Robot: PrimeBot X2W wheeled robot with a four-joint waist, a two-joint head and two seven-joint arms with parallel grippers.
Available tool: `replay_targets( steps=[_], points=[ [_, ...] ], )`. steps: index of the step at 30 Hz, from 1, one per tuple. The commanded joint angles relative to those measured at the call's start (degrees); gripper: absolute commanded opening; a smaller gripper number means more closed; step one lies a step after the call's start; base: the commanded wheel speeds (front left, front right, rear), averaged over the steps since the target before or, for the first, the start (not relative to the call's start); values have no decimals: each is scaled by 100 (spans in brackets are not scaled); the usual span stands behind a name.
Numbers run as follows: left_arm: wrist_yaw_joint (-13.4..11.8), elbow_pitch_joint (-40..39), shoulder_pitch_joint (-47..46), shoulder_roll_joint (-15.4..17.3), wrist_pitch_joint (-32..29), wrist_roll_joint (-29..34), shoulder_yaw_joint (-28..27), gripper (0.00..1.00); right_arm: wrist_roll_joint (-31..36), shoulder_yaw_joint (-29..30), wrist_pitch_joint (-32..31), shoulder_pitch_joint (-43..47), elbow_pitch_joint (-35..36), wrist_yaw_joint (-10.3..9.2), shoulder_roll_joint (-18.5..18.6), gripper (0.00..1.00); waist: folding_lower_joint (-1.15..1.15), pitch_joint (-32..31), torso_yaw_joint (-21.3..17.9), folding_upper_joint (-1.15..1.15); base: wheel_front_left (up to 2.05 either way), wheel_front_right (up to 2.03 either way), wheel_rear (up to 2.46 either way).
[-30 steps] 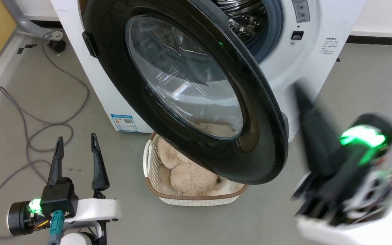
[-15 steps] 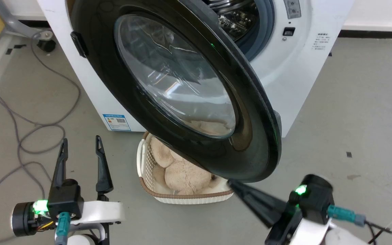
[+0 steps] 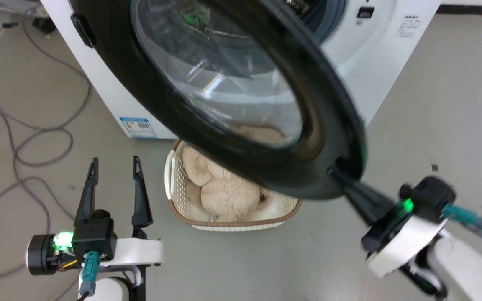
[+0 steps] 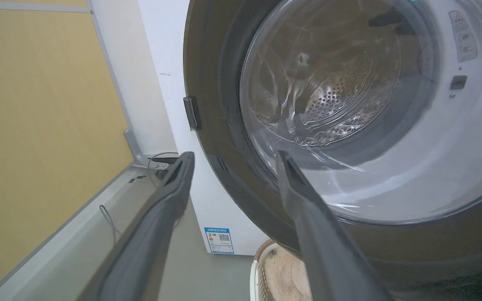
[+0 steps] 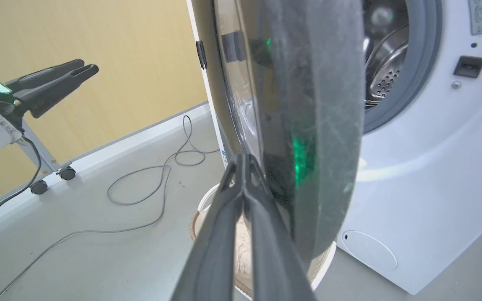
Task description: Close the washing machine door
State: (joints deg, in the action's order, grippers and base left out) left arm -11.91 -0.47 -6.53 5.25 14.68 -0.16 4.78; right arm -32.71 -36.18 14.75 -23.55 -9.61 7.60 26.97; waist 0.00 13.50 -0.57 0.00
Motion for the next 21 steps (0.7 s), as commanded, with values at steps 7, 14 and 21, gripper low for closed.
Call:
replay_targets(
  steps=[7, 14, 21],
  points=[
    [17, -27, -414, -32, 31, 37, 160, 100, 132, 589, 25, -745, -406, -11, 41, 0, 0, 547, 94, 0, 0, 0, 0],
    [1, -67, -704, -62, 31, 41, 315, 100, 195, 844, 25, -1399, -829, -11, 192, 0, 0, 935, 239, 0, 0, 0, 0],
    [-53, -155, -927, -86, 31, 27, 413, 100, 286, 1086, 25, -2141, -1336, -11, 346, 0, 0, 1337, 393, 0, 0, 0, 0]
  ],
)
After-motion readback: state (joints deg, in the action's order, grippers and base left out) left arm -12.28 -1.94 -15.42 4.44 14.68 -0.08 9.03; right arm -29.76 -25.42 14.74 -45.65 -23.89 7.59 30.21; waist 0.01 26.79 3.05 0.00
